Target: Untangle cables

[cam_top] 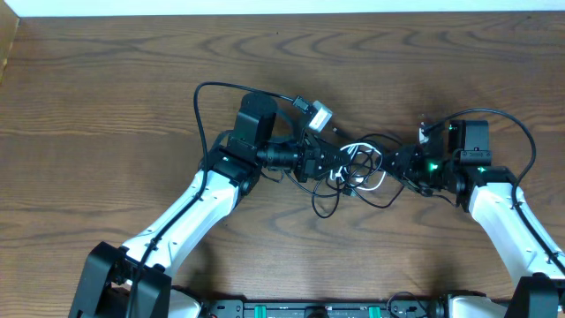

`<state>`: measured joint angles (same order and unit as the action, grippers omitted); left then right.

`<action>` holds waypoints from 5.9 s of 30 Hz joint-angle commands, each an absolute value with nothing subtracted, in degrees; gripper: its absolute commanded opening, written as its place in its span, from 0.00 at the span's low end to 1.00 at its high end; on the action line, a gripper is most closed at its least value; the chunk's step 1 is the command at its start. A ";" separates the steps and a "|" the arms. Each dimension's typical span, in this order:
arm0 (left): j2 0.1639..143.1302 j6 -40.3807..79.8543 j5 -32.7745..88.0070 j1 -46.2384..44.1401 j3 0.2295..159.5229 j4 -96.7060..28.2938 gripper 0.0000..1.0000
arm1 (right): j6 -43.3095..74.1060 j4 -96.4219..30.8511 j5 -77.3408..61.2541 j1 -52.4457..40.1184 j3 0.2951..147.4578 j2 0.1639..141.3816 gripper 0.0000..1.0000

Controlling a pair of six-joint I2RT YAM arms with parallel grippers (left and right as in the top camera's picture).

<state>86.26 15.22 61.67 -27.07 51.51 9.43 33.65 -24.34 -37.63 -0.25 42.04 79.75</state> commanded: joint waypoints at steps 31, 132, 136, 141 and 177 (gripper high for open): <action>86.41 24.21 62.78 -20.62 51.44 23.20 0.08 | 41.50 -25.89 -4.64 -15.62 42.54 78.96 0.02; 86.48 22.81 30.81 -16.47 51.44 -10.17 0.99 | 26.50 -16.47 -11.31 -14.57 42.19 85.14 0.43; 86.48 22.79 30.81 -16.47 51.44 -10.17 0.99 | 26.48 -16.38 -8.67 -14.57 42.19 87.26 0.43; 86.48 22.81 30.81 -16.47 51.44 -10.17 0.99 | 25.52 -14.68 -8.67 -14.57 42.19 90.87 0.41; 86.48 22.83 30.85 -16.49 51.44 -10.20 0.99 | 23.33 -5.17 -27.35 -18.61 43.38 86.19 0.01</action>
<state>86.78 22.52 31.31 -16.56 51.03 -10.13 21.04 -6.17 -33.12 -15.22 43.22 82.85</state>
